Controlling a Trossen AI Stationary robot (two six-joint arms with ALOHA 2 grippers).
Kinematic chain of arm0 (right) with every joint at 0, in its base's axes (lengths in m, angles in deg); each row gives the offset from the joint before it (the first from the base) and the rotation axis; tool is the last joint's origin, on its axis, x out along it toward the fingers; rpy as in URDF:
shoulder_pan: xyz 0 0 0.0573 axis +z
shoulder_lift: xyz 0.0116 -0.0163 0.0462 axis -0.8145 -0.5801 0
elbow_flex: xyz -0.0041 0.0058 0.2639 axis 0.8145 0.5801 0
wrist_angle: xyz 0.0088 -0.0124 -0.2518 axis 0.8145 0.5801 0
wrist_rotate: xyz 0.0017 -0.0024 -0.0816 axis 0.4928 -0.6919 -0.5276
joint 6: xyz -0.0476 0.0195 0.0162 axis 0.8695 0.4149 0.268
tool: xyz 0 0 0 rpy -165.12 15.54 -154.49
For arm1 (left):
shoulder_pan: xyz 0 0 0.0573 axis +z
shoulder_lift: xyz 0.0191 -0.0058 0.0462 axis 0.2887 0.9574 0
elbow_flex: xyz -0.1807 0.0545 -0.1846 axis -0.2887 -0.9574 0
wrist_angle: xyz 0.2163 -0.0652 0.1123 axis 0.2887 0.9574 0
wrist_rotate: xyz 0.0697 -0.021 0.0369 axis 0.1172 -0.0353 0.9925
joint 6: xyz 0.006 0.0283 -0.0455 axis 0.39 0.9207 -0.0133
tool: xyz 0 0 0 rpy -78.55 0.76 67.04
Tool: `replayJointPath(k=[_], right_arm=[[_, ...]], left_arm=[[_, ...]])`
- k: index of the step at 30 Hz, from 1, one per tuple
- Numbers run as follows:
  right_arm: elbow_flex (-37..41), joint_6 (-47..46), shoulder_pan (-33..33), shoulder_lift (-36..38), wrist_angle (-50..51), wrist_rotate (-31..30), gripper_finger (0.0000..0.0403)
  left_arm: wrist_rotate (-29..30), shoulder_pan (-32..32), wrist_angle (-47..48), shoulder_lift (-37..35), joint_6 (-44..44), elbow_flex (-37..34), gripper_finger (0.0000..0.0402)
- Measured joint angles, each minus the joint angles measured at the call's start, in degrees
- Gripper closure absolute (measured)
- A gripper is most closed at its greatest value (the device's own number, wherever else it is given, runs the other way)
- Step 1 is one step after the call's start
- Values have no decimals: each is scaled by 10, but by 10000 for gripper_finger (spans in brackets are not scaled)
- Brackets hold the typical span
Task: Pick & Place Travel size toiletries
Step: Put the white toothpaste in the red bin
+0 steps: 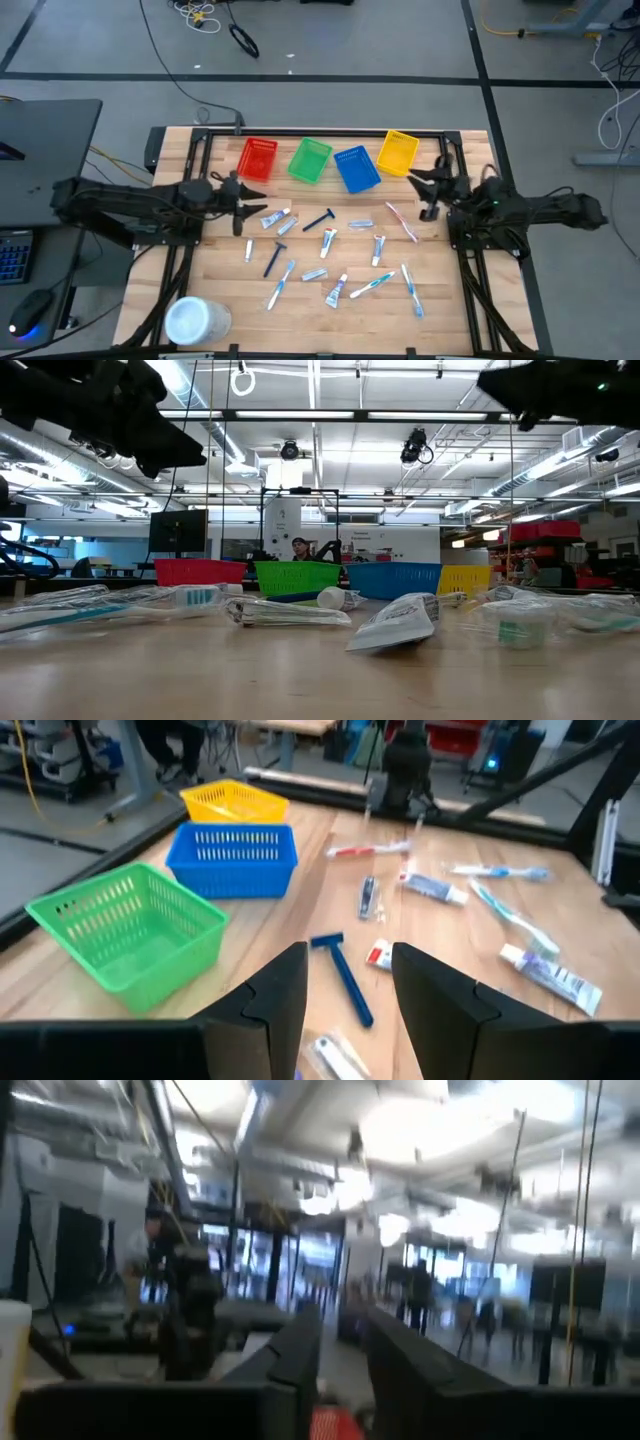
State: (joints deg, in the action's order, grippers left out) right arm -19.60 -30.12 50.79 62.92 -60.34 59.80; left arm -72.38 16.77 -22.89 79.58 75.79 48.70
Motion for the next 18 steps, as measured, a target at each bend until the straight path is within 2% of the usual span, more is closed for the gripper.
replayJointPath(k=[6,12,18], right_arm=[[0,-107,-30,-122,1,33,256],[0,-169,-43,-225,-8,34,248],[0,-174,-45,-286,-71,60,248]], left_arm=[[0,0,12,60,-38,1,244],[-11,0,39,117,-62,1,244],[-2,0,104,147,-87,1,244]])
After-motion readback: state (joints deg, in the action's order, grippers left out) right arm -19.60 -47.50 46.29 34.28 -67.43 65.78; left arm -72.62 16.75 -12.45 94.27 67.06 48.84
